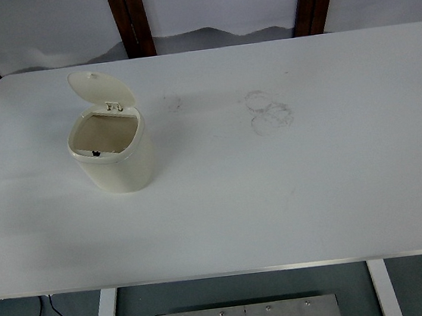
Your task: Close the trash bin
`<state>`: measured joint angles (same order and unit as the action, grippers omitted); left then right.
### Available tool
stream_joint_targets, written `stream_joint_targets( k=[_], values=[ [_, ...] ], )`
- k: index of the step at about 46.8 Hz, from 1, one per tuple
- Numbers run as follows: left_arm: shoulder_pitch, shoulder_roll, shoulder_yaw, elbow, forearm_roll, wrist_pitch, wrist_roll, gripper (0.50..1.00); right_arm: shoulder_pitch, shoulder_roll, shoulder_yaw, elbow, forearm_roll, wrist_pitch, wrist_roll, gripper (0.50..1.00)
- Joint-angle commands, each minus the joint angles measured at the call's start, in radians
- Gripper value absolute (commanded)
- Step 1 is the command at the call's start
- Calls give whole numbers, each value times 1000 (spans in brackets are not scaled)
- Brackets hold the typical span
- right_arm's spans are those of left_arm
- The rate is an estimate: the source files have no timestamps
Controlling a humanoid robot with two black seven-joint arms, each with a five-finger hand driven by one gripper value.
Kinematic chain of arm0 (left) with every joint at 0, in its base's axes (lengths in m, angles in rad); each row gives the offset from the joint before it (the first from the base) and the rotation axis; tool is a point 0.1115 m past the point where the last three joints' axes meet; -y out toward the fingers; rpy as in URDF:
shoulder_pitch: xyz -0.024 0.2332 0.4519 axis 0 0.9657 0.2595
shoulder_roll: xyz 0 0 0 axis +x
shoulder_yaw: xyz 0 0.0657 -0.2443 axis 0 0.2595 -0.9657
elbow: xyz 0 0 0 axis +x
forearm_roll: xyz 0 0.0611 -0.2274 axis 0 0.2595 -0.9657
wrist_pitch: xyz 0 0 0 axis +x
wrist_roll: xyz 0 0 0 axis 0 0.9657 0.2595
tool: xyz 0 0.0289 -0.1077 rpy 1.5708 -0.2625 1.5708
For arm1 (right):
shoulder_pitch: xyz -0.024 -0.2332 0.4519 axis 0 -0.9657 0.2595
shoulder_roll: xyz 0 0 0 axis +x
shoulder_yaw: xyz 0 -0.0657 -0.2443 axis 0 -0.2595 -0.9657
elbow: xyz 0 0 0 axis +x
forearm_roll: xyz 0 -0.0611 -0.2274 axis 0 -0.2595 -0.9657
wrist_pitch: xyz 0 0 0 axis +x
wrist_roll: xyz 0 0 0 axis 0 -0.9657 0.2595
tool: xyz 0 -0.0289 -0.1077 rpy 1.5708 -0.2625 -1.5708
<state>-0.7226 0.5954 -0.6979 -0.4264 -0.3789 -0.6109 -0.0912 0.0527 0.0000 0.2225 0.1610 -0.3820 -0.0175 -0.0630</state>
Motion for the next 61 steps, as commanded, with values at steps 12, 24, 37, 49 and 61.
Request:
stream_joint_targets(
  k=[12, 24, 37, 49, 61],
  values=[
    [11, 3, 0, 0, 0, 0, -1, 1000, -1, 0, 0, 0, 0, 1, 0, 995],
    [12, 1, 0, 0, 0, 0, -1, 1000, -1, 0, 0, 0, 0, 1, 0, 995],
    [14, 1, 0, 0, 0, 0, 1, 1000, -1, 0, 0, 0, 0, 1, 0, 995],
    [15, 1, 0, 0, 0, 0, -1, 1000, 1, 0, 0, 0, 0, -1, 0, 995],
    [15, 1, 2, 0, 2, 0, 1, 1000, 1, 0, 0, 0, 0, 1, 0, 995]
  ],
)
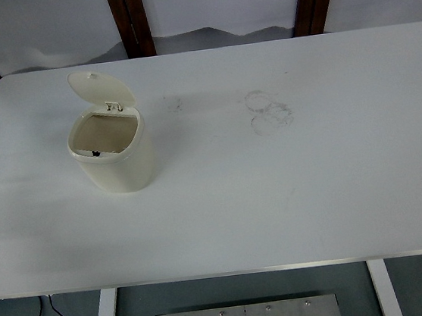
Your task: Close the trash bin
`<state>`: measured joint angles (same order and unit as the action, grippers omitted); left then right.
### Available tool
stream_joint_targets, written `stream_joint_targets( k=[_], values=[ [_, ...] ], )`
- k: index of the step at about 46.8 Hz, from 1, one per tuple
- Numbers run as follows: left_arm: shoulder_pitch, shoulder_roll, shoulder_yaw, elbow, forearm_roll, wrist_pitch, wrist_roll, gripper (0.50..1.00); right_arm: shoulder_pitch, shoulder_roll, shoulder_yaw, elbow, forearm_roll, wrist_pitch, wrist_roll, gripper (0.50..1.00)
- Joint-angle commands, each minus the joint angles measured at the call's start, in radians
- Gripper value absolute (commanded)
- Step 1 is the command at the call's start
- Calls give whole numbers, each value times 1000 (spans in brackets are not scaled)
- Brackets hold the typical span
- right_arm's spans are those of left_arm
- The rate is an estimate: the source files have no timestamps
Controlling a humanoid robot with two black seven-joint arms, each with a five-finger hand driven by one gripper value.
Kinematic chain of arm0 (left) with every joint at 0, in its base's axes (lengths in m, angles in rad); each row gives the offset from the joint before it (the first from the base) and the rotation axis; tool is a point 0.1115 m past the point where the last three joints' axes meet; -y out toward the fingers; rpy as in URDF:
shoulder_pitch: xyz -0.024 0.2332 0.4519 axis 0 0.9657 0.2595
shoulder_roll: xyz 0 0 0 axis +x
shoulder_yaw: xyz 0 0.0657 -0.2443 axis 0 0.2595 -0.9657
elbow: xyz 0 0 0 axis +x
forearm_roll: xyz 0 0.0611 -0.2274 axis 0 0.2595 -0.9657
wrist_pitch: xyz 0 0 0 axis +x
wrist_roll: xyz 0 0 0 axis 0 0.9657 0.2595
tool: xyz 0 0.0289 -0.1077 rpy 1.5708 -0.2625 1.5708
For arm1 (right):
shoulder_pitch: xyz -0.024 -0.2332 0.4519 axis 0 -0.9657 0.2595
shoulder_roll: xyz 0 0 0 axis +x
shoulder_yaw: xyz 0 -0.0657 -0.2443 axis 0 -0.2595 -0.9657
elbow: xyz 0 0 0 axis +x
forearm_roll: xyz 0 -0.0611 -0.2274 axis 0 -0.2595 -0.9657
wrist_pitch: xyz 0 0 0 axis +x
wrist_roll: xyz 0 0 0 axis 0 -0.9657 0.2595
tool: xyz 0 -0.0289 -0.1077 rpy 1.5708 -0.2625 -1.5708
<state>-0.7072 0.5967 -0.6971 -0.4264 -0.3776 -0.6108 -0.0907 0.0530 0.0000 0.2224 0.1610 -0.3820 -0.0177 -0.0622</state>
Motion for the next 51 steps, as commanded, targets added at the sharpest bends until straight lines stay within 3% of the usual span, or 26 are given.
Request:
stream_joint_targets(
  k=[1, 29, 39, 43, 47, 51],
  values=[
    [0, 0, 1, 0, 0, 0, 0, 1000, 1, 0, 0, -1, 0, -1, 1, 995],
    [6, 3, 8, -2, 14, 6, 12, 1000, 1, 0, -2, 0, 0, 1, -1, 995],
    [-43, 23, 8, -20, 25, 89, 19, 1000, 1, 0, -2, -1, 0, -1, -1, 995],
    [-77, 51, 10, -64, 42, 149, 67, 1000, 2, 0, -2, -1, 0, 1, -1, 995],
    [-95, 93, 10, -188, 48, 235, 114, 1000, 2, 0, -2, 0, 0, 1, -1, 995],
    [-115, 153, 11, -346, 51, 334, 123, 1000, 2, 0, -3, -1, 0, -1, -1, 995]
  ],
)
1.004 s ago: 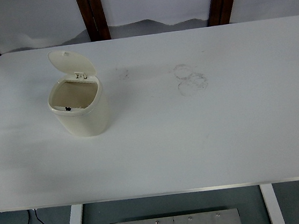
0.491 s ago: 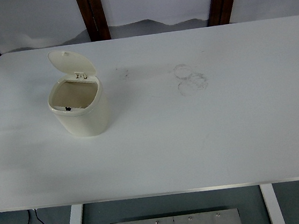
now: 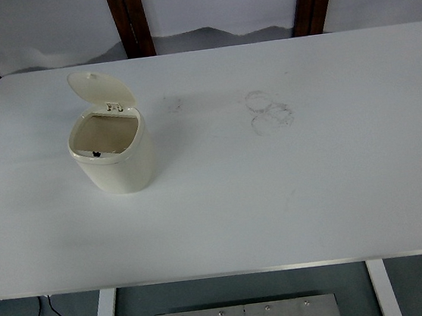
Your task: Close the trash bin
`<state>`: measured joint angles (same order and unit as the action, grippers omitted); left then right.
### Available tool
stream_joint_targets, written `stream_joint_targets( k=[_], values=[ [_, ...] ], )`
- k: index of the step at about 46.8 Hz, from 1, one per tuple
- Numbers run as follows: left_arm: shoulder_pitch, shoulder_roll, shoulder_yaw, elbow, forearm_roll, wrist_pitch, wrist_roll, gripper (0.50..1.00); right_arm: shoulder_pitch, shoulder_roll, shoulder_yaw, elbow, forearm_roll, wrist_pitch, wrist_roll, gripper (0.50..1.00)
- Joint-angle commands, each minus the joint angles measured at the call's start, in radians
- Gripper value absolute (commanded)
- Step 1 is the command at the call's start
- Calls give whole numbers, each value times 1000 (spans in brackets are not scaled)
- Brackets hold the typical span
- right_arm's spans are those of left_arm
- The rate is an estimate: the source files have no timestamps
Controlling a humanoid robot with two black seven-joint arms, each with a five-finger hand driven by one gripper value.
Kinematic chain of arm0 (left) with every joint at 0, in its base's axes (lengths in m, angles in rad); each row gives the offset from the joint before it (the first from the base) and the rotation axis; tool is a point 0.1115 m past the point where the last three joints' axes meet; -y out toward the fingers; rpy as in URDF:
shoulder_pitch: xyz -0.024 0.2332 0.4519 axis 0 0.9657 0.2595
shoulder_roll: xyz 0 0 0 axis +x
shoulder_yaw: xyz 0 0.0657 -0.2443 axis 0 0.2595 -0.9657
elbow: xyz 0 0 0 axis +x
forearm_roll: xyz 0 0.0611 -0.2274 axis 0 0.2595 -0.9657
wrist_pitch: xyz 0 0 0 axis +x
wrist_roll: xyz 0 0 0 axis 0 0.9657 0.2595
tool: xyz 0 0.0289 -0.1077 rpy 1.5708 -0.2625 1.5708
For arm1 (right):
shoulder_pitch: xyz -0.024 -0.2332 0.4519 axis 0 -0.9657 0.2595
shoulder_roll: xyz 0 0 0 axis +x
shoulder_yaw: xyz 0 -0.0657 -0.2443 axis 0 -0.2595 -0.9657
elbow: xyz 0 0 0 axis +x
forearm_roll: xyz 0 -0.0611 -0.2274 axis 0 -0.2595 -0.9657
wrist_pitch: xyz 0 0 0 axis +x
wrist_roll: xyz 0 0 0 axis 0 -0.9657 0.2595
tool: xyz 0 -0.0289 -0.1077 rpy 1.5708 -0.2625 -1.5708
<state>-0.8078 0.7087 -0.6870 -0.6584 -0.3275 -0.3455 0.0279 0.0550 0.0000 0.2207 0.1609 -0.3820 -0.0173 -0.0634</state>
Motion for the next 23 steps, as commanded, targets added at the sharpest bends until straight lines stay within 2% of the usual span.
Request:
stream_joint_targets(
  k=[1, 5, 8, 14, 15, 16, 17, 18, 23],
  values=[
    [-22, 57, 4, -150, 1, 91, 6, 1000, 0, 0, -1, -1, 0, 0, 0, 995],
    [-82, 106, 40, -262, 1, 154, 9, 1000, 2, 0, 0, 0, 0, -1, 0, 995],
    [-149, 123, 98, -308, 1, 169, 32, 1000, 0, 0, -1, 0, 0, 0, 0, 995],
    [-296, 143, 202, -323, 1, 168, 72, 1000, 0, 0, -1, -1, 0, 0, 0, 995],
    [-297, 143, 202, -323, 1, 168, 72, 1000, 0, 0, -1, -1, 0, 0, 0, 995],
    [-371, 152, 271, -329, 1, 163, 101, 1000, 0, 0, 0, 0, 0, 0, 0, 995],
    [-372, 152, 271, -329, 1, 163, 101, 1000, 0, 0, 0, 0, 0, 0, 0, 995],
    [-451, 150, 350, -339, 1, 160, 128, 1000, 2, 0, -1, 0, 0, 0, 0, 995],
    [-577, 150, 487, -380, 2, 152, 155, 1000, 2, 0, -1, 0, 0, 0, 0, 995]
  ],
)
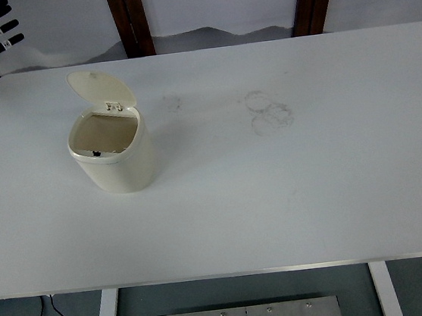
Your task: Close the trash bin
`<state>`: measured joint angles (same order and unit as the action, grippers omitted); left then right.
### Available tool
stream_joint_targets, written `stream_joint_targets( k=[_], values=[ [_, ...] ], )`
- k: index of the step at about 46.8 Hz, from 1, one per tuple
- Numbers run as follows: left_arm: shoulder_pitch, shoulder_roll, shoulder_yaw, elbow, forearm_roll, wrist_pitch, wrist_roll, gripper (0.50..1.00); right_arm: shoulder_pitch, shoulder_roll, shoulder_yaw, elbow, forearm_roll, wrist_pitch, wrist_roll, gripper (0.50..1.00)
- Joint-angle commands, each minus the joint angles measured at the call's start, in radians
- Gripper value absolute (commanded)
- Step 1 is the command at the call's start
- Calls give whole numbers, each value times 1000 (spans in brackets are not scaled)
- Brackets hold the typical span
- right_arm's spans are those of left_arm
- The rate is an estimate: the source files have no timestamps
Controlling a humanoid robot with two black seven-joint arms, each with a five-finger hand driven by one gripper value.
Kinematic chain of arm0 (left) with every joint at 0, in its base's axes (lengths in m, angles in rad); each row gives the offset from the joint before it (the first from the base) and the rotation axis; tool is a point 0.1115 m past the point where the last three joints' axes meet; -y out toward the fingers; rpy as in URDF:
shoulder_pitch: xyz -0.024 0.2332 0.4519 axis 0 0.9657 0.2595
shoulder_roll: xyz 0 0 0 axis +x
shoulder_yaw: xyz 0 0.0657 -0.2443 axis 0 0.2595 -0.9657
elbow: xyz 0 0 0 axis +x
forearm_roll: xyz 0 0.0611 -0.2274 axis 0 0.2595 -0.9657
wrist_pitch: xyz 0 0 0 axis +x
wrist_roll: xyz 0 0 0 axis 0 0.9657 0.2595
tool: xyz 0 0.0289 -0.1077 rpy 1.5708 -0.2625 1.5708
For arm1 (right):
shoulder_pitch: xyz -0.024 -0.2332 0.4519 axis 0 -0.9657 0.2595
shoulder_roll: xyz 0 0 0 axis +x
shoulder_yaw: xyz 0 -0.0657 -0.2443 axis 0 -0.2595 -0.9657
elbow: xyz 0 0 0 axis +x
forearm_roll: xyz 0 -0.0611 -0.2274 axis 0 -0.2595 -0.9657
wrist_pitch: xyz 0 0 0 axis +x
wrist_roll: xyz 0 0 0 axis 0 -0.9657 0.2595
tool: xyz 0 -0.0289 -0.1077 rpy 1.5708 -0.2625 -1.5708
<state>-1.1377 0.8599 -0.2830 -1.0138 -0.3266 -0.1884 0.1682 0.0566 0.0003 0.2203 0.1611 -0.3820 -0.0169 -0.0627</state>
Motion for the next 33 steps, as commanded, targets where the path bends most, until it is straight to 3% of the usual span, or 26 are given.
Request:
stream_joint_targets(
  k=[1, 11, 27, 33],
  values=[
    [-272, -2, 112, -34, 1, -5, 19, 1000, 0, 0, -1, 0, 0, -1, 0, 995],
    [-490, -31, 343, -55, 41, -63, 42, 1000, 0, 0, -1, 0, 0, 0, 0, 995],
    [-632, -48, 433, -66, 69, -72, 73, 1000, 0, 0, -1, 0, 0, 0, 0, 995],
    [-700, -79, 524, -71, 144, -111, 73, 1000, 0, 0, -1, 0, 0, 0, 0, 995]
  ],
)
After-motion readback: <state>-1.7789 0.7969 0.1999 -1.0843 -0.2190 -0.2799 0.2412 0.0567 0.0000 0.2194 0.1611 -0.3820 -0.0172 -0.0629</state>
